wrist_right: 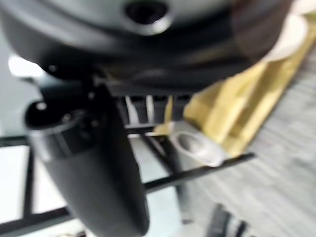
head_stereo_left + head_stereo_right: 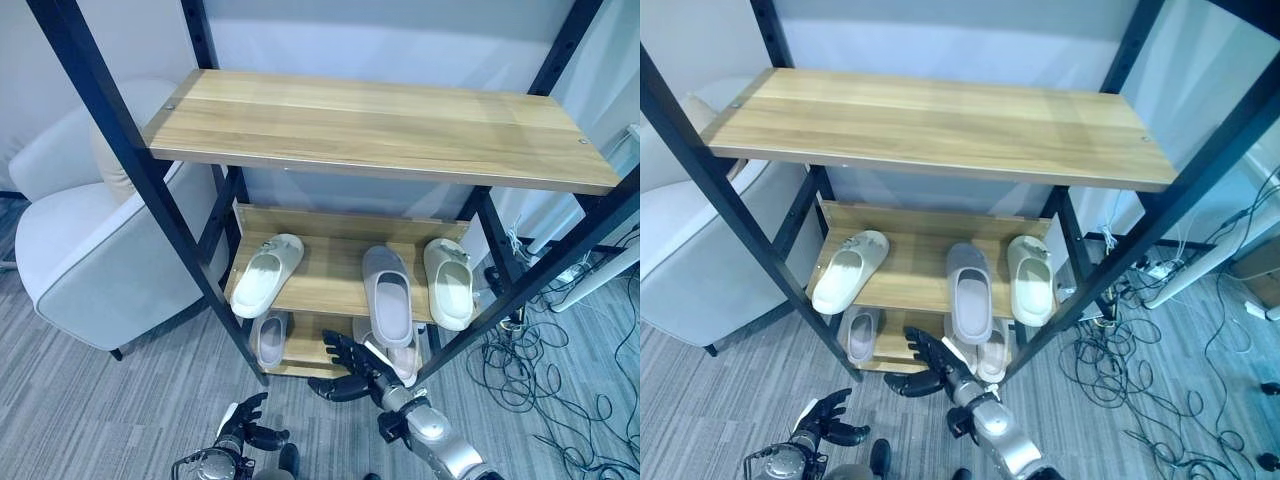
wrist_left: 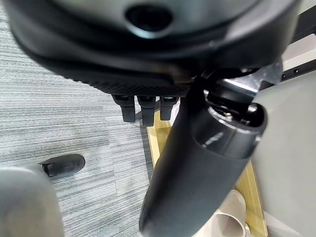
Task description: Arrange the slippers neatly on the shoe rack.
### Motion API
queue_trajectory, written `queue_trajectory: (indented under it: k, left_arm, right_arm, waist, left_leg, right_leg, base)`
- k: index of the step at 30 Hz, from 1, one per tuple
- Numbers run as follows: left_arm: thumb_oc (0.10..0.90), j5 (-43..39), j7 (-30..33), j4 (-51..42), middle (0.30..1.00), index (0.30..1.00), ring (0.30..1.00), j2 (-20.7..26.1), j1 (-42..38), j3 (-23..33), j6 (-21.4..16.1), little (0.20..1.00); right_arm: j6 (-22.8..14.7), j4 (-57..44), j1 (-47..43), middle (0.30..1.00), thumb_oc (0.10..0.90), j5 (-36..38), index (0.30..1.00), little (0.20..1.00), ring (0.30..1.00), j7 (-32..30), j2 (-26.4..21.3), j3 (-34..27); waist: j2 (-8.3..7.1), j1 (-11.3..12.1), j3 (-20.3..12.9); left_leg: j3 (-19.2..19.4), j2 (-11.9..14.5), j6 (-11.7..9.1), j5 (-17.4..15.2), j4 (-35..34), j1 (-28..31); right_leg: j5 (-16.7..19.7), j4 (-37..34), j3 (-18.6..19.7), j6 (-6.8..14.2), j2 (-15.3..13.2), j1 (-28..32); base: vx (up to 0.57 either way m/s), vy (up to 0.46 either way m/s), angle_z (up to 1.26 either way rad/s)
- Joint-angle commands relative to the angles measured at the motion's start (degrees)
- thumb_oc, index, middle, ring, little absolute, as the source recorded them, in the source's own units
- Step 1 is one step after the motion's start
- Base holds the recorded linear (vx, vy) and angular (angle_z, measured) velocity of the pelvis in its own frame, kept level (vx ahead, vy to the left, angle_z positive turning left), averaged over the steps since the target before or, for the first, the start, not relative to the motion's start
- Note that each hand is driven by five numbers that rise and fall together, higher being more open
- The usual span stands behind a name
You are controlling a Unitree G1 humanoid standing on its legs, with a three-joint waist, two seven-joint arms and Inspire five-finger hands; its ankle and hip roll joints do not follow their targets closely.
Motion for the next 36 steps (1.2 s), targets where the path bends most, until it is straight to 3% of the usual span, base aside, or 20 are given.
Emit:
queue_trajectory:
  k: [1,8,18,28,36]
  left_arm:
    - [0.800,0.8,0.5,0.1,0.900,0.900,0.900,-1.4,-4.1,-3.0,-2.6,0.900]
    - [0.800,0.5,0.1,-0.1,0.900,0.900,0.900,-1.8,-3.5,-3.3,-2.4,0.900]
    - [0.800,0.2,0.0,0.3,0.900,0.900,0.900,-2.6,-2.5,-3.6,-2.2,0.900]
    - [0.800,0.7,0.2,0.8,0.900,0.900,0.900,-3.3,-1.7,-3.9,-2.1,0.900]
    - [0.800,0.5,0.4,1.2,0.900,0.900,0.900,-3.6,-1.2,-3.7,-2.2,0.900]
  right_arm:
    - [-5.5,-9.2,-2.1,0.900,0.800,3.8,0.900,0.900,0.900,2.1,-0.3,-1.7]
    - [-6.4,-13.3,-1.1,0.900,0.800,5.4,0.900,0.900,0.900,1.4,-1.2,-4.4]
    - [-8.2,-16.4,-1.0,0.900,0.800,2.0,0.900,0.900,0.900,-1.9,-1.8,-8.2]
    - [-9.4,-19.0,-2.7,0.900,0.800,-11.1,0.900,0.900,0.900,-9.7,-3.7,-13.1]
    - [-9.7,-19.3,-3.6,0.900,0.800,-12.9,0.900,0.900,0.900,-10.9,-3.7,-13.4]
  waist:
    - [0.86,-0.2,-2.9]
    - [1.42,-1.3,-3.3]
    - [1.95,-2.3,-3.7]
    - [2.09,-3.0,-4.0]
    - [2.00,-2.5,-4.2]
  left_leg:
    - [-5.4,-0.4,-1.8,-4.6,0.1,-1.6]
    - [-4.8,-0.1,-1.7,-4.8,0.1,-0.9]
    - [-4.2,0.1,-1.6,-5.2,0.1,-0.2]
    - [-3.8,0.2,-1.4,-5.8,0.1,0.0]
    - [-3.3,0.4,-1.4,-6.1,0.1,-0.1]
  right_leg:
    - [-6.3,3.3,0.7,2.5,0.1,-0.6]
    - [-6.5,3.1,1.5,2.3,0.5,-0.3]
    - [-6.3,2.3,2.3,2.3,0.9,0.3]
    - [-5.9,1.0,2.6,2.4,1.1,0.7]
    - [-5.6,0.7,3.4,2.7,1.1,0.2]
  base:
    - [0.00,0.000,0.00]
    - [0.01,-0.004,0.00]
    - [0.01,-0.001,-0.02]
    - [0.02,0.003,-0.04]
    - [0.01,0.002,-0.01]
